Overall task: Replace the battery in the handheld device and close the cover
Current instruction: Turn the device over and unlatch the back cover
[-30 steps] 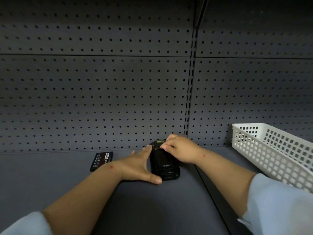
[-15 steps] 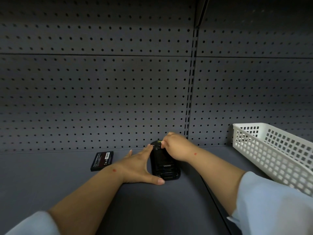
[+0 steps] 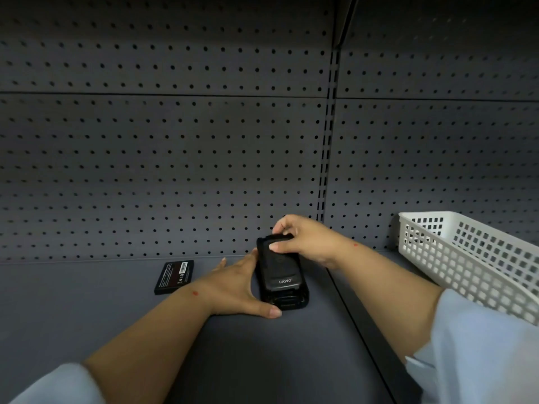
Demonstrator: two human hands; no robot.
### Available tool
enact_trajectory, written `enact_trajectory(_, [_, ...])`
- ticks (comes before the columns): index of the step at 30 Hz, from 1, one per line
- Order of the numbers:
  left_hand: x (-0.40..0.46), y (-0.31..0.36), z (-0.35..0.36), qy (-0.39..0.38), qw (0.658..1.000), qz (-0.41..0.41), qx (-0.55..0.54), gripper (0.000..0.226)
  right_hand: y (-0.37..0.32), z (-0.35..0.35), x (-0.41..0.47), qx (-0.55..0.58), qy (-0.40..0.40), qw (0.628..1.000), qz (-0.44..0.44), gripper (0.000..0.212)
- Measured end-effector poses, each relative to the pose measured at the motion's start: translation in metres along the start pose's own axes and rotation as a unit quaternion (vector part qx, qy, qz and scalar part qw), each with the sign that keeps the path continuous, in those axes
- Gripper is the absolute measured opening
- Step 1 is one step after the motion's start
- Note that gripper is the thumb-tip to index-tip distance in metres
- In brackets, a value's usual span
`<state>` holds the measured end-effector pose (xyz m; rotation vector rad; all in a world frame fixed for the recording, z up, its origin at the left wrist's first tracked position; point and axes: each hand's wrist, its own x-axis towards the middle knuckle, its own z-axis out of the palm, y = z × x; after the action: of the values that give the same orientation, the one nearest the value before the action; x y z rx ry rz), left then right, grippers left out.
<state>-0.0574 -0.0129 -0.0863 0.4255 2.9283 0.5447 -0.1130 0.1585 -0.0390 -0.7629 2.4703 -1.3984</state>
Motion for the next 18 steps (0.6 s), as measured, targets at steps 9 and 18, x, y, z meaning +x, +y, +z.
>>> enact_trajectory(9, [-0.006, 0.009, -0.003, -0.014, 0.999, -0.026, 0.02, 0.117, 0.024, -0.055, -0.031, 0.215, 0.034, 0.974, 0.062, 0.013])
enact_trajectory(18, [-0.006, 0.008, -0.003, -0.016, 0.999, -0.027, 0.012, 0.118, 0.062, -0.065, -0.047, -0.035, 0.037, 0.989, 0.138, 0.013])
